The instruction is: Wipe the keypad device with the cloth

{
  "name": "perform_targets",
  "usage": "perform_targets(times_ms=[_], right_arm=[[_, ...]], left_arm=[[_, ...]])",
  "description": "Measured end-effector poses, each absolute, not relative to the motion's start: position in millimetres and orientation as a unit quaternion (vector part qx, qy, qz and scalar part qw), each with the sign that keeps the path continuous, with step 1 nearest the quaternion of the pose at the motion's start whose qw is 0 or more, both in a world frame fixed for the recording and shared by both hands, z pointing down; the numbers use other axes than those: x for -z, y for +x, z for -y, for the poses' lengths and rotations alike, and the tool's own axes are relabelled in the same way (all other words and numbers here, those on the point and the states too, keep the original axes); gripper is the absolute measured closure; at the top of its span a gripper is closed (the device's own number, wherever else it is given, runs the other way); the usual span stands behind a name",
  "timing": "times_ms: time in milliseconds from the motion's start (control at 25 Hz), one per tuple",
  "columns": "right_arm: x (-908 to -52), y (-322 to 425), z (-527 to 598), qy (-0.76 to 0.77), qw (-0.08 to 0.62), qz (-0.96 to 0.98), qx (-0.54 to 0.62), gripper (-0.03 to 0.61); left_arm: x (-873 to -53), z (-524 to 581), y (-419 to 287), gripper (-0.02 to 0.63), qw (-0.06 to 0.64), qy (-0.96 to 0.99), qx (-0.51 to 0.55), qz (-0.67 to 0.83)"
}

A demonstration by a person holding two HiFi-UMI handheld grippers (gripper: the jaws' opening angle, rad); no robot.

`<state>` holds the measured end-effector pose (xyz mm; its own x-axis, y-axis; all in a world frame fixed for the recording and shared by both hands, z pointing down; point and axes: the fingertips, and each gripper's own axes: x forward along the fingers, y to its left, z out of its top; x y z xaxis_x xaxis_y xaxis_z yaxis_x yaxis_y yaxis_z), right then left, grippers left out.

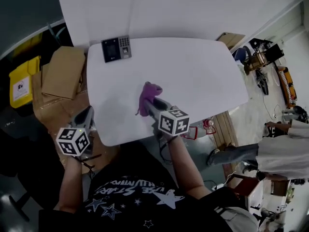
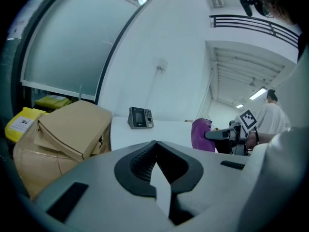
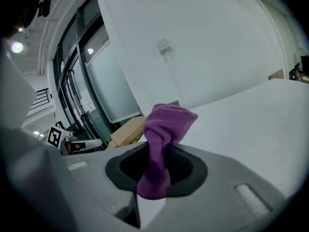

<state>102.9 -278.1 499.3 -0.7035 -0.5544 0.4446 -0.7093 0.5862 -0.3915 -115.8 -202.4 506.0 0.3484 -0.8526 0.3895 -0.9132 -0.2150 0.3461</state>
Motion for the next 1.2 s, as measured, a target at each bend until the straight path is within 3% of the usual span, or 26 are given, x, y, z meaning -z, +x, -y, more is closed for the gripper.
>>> perform_targets(times_ms=[680,1200], right_arm=[[-473,36,435,0.26,0.156,0.924,-0.231,0.486],[-503,-42,502,0.187,0.184,0.939,-0.222,0.486]], left_arm=[[-478,312,-144,0.607,0.239,0.72,-0.04,0.65],[-489,384,-170,0.606,0.262,0.69,-0.036,0.674]])
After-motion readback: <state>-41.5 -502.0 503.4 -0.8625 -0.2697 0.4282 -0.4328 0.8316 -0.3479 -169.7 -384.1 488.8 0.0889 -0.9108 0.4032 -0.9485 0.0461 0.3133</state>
